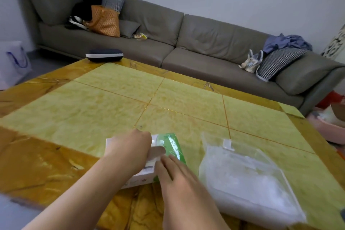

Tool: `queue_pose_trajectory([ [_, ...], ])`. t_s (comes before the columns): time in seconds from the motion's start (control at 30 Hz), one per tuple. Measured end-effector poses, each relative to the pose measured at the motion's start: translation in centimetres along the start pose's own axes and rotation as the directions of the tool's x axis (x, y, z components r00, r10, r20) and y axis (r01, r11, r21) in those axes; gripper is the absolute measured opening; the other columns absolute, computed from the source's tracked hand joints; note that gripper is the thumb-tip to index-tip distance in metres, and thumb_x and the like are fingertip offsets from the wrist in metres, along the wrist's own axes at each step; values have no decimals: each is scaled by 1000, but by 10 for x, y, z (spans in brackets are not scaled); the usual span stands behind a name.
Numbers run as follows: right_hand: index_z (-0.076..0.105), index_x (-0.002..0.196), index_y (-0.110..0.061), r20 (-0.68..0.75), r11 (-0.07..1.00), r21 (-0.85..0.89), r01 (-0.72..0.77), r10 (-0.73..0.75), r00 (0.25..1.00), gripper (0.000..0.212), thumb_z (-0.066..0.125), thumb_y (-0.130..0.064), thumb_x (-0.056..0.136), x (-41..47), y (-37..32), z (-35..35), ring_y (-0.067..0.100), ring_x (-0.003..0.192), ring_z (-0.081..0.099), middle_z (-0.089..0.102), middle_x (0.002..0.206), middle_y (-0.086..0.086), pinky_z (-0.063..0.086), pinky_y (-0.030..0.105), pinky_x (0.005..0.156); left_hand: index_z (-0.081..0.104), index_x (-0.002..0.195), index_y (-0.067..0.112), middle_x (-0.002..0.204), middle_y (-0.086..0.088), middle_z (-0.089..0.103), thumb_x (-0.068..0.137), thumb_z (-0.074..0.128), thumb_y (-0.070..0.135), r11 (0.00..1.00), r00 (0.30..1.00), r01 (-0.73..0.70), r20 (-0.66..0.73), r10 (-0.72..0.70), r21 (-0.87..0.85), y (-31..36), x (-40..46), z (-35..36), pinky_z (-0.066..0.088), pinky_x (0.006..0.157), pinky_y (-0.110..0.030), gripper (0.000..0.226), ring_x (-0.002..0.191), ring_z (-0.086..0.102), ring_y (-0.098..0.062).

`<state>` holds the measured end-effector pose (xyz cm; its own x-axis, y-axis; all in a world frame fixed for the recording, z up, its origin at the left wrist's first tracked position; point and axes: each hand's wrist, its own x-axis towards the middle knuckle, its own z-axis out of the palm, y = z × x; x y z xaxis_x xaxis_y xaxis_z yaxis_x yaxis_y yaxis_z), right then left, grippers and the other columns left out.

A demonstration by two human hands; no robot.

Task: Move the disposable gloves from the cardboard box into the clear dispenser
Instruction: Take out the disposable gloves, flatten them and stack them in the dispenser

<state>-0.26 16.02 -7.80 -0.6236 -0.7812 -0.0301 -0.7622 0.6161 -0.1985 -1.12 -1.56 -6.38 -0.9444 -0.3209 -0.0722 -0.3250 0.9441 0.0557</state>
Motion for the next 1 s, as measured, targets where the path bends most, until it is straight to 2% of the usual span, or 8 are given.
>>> queue_pose_trajectory([
  [0.13, 7, 167, -16, 6, 1000, 25, -10, 10, 1000, 93, 63, -15, 93, -3, 1, -1, 17, 162, -7, 0, 176, 0, -7, 23, 121, 64, 71, 22, 69, 5, 61, 89, 62, 14, 996, 999, -26, -44, 22, -85, 1, -3, -7, 48, 48, -28, 20, 54, 58, -17],
  [0.27, 29, 163, -15, -34, 1000, -19, -20, 20, 999, 85, 66, -20, 87, -3, 4, 2, 23, 160, 19, 22, 173, 2, 3, 25, 117, 78, 84, 33, 80, 17, 71, 86, 67, 18, 944, 989, -78, -147, 32, -320, -11, -14, -20, 61, 66, -31, 19, 73, 67, -4],
  [0.37, 13, 166, -17, 12, 1000, 7, -8, 8, 1000, 84, 61, -18, 97, -4, 2, -1, 17, 161, -1, 5, 174, -3, -6, 21, 116, 79, 87, 35, 80, 21, 71, 91, 71, 19, 832, 964, -122, -263, -29, -540, -20, -17, -29, 56, 70, -21, 19, 78, 65, 3],
  [0.57, 13, 164, -18, 23, 999, 31, -9, 9, 1000, 83, 63, -18, 98, -5, -1, -10, 15, 160, -3, 4, 173, -4, 0, 31, 127, 78, 88, 34, 88, 12, 75, 96, 71, 16, 490, 948, -214, -301, -104, -845, -19, -24, -43, 61, 80, -38, 21, 79, 70, -12],
  [0.7, 26, 156, -21, -17, 993, 105, -46, 48, 999, 71, 60, -11, 95, -6, -1, -13, 13, 155, 12, 10, 166, -11, 16, 31, 127, 80, 94, 20, 92, -7, 76, 96, 67, 10, 6, 959, -227, -224, -176, -974, -20, -27, -52, 54, 90, -44, 17, 86, 69, -28],
  [0.77, 26, 155, -33, -74, 962, 242, -125, 146, 987, 70, 55, -12, 94, -9, -2, -21, 2, 146, 27, 12, 161, -23, 30, 27, 121, 80, 95, 13, 91, -11, 73, 93, 68, 12, -175, 979, -165, -139, -152, -971, -20, -26, -53, 55, 81, -36, 13, 82, 66, -25],
  [0.87, 40, 142, -45, -194, 759, 643, -99, 286, 938, 63, 58, -21, 86, -17, 5, -39, -11, 131, 46, 42, 144, -34, 39, 21, 114, 77, 99, 5, 93, -21, 69, 88, 69, 12, -258, 996, -77, -62, -66, -963, -15, -26, -49, 52, 64, -32, 15, 76, 60, -28],
  [1.0, 59, 126, -25, -231, 246, 957, 152, 335, 913, 49, 79, -32, 83, -21, 17, -67, 13, 123, 66, 71, 126, -9, 54, 36, 102, 78, 85, 8, 82, -15, 73, 93, 65, 0, -171, 999, -8, -2, -32, -985, 3, -31, -44, 43, 66, -37, 17, 64, 57, -23],
])
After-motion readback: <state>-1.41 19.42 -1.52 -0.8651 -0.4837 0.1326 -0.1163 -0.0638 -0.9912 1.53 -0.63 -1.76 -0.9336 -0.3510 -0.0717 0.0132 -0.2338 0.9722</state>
